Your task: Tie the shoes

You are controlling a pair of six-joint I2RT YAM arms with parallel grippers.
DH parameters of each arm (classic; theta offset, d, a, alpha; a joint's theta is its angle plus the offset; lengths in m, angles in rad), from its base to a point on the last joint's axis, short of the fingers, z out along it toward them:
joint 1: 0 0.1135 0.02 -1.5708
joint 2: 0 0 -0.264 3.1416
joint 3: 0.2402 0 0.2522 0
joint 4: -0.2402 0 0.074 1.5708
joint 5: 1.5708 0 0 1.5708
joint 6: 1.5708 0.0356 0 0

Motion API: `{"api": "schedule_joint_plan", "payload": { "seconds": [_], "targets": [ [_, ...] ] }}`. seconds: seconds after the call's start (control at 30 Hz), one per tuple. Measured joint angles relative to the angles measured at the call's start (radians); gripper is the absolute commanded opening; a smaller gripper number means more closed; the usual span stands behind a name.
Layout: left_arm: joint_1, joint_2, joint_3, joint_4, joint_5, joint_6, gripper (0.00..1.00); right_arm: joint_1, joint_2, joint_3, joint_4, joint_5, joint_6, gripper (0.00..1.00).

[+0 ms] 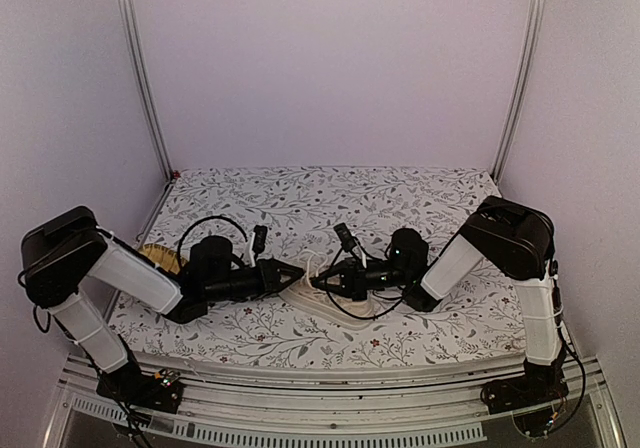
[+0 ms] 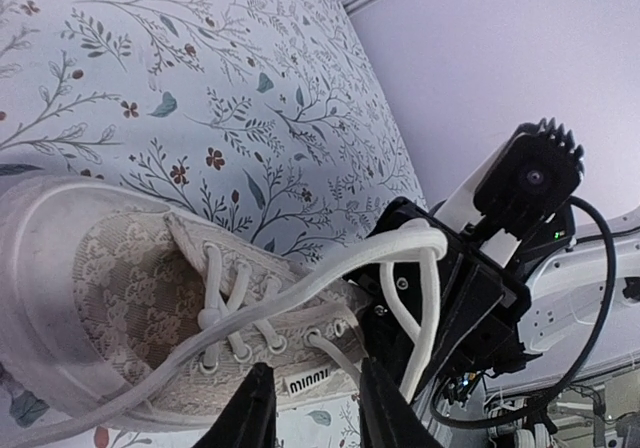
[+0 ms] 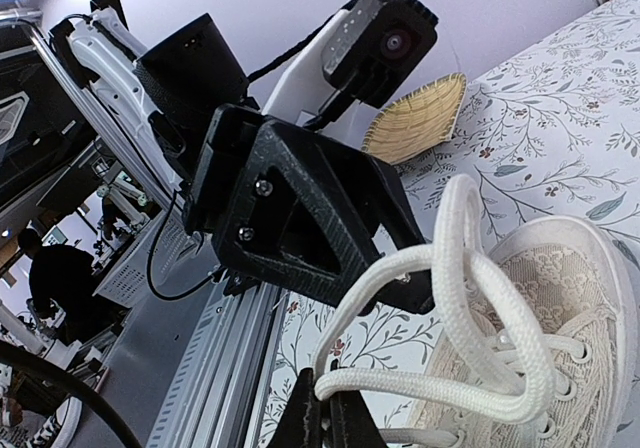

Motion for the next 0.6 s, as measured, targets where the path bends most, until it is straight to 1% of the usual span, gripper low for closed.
{"api": "schedule_joint_plan", "payload": {
  "seconds": [0.4,0.6],
  "targets": [
    [0.001,0.074,0.082,0.000,0.078,0.012,0.27,0.000,0.000,0.000,-0.006,0.000,-0.014,0.02],
    [0.001,0.118,0.109,0.041,0.135,0.012,0.28,0.000,0.000,0.000,-0.009,0.000,-0.016,0.02]
  ]
}}
